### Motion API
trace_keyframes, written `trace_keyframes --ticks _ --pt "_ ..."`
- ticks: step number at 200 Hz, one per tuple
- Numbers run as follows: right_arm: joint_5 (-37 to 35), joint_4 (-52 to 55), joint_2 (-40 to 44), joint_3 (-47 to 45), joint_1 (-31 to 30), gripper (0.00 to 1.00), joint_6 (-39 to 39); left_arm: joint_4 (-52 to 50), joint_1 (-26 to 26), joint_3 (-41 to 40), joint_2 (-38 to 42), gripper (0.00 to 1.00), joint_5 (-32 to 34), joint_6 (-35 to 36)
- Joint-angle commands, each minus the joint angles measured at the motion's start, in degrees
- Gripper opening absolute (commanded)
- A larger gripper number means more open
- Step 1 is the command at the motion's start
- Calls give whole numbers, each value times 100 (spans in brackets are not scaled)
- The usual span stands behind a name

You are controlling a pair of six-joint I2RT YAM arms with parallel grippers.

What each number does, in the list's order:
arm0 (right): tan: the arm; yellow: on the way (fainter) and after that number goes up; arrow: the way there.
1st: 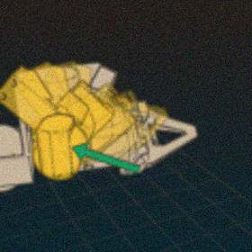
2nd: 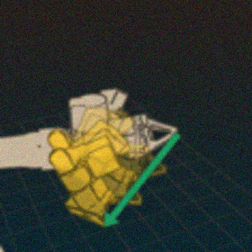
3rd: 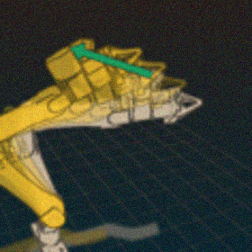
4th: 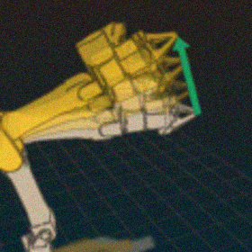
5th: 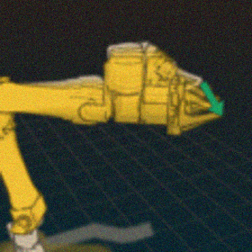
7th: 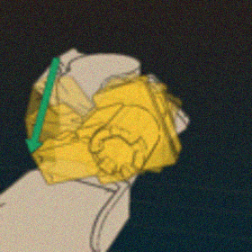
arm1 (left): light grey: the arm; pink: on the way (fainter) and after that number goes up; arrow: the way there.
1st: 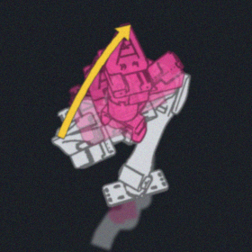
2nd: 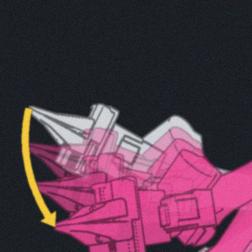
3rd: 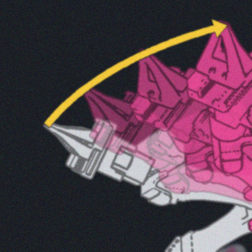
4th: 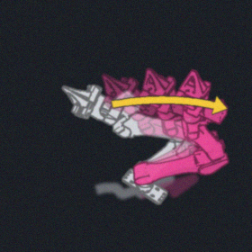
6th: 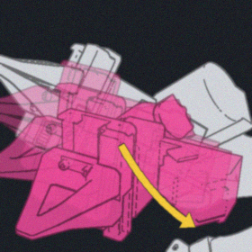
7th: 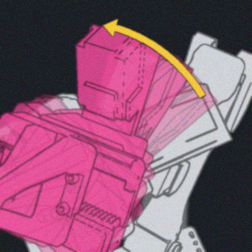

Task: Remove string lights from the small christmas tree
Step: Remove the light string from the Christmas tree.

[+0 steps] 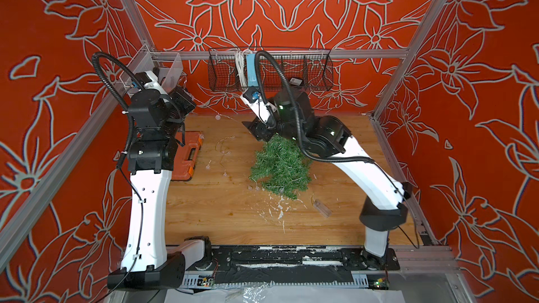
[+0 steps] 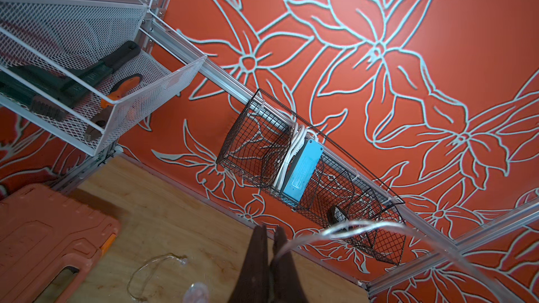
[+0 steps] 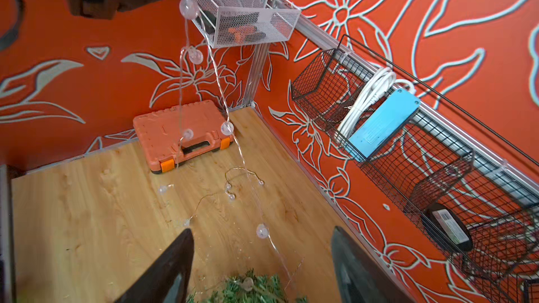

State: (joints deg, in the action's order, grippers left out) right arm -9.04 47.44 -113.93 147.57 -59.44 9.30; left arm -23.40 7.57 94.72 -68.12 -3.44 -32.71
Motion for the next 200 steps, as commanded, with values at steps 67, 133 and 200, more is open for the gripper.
trace_keyframes --ticks 67,133,200 --pt "-878 188 -1133 818 -59 78 327 458 43 -179 274 0 -318 -125" --pt "-571 113 -1510 975 -72 76 195 494 45 -146 437 0 -550 -221" --pt "-357 -428 -1510 1031 -155 4 213 542 48 -495 672 0 -614 -221"
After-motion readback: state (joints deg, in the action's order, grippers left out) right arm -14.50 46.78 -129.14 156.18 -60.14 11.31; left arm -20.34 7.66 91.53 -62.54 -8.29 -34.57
